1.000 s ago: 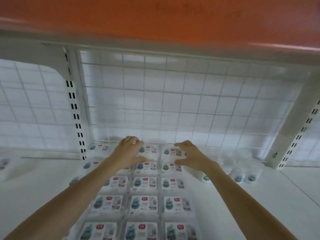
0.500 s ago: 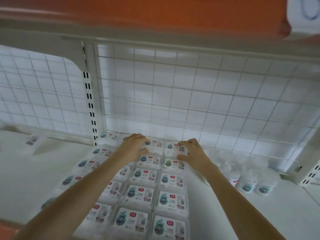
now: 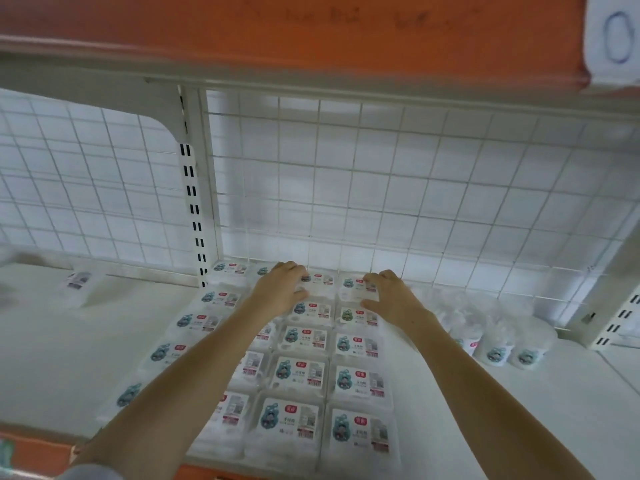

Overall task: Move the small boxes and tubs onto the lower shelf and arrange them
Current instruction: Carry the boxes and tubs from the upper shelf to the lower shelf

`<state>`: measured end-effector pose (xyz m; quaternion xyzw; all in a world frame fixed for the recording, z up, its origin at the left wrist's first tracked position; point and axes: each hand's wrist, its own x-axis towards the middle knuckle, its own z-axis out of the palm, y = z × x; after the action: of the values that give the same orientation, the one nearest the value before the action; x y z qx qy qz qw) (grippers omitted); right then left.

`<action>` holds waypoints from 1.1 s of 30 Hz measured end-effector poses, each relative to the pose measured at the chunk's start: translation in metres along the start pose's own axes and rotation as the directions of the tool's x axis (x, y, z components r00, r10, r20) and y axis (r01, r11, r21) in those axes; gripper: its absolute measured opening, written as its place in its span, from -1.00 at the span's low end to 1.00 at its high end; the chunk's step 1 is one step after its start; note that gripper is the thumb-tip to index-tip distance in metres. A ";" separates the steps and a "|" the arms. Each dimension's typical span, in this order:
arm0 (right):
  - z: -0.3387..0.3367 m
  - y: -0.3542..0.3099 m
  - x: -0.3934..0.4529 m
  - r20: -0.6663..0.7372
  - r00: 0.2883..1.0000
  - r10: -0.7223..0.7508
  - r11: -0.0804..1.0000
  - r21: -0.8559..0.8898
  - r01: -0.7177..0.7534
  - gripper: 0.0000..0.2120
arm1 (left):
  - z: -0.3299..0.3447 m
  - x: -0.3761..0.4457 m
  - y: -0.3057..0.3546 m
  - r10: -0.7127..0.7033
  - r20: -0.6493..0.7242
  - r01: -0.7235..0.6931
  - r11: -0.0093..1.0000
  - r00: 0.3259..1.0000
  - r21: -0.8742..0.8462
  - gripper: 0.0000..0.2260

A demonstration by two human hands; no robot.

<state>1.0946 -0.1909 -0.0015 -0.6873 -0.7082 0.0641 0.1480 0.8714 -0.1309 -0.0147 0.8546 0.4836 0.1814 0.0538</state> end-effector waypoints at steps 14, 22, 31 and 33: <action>-0.031 -0.031 -0.097 -0.232 0.973 0.009 0.997 -0.070 -0.026 -0.54 | -0.031 -0.048 0.017 0.177 -0.072 -0.174 0.984 0.982 0.044 -0.60; -0.034 -0.029 -0.210 -0.331 0.943 -0.031 0.993 -0.119 -0.010 -0.59 | -0.058 -0.166 0.032 0.192 -0.198 -0.159 0.973 0.961 0.170 -0.69; -0.005 -0.016 -0.315 -0.239 0.967 -0.085 0.988 -0.146 0.050 -0.61 | -0.033 -0.309 0.064 0.004 -0.208 0.044 0.974 0.978 0.224 -0.63; 0.002 -0.013 -0.334 -0.190 0.978 -0.081 0.986 -0.158 0.051 -0.61 | -0.026 -0.341 0.070 -0.044 -0.194 0.087 0.972 0.980 0.218 -0.66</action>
<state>1.0850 -0.5225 -0.0399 -0.6755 -0.7156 -0.0630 0.1664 0.7596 -0.4580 -0.0598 0.8178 0.5318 0.2034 -0.0833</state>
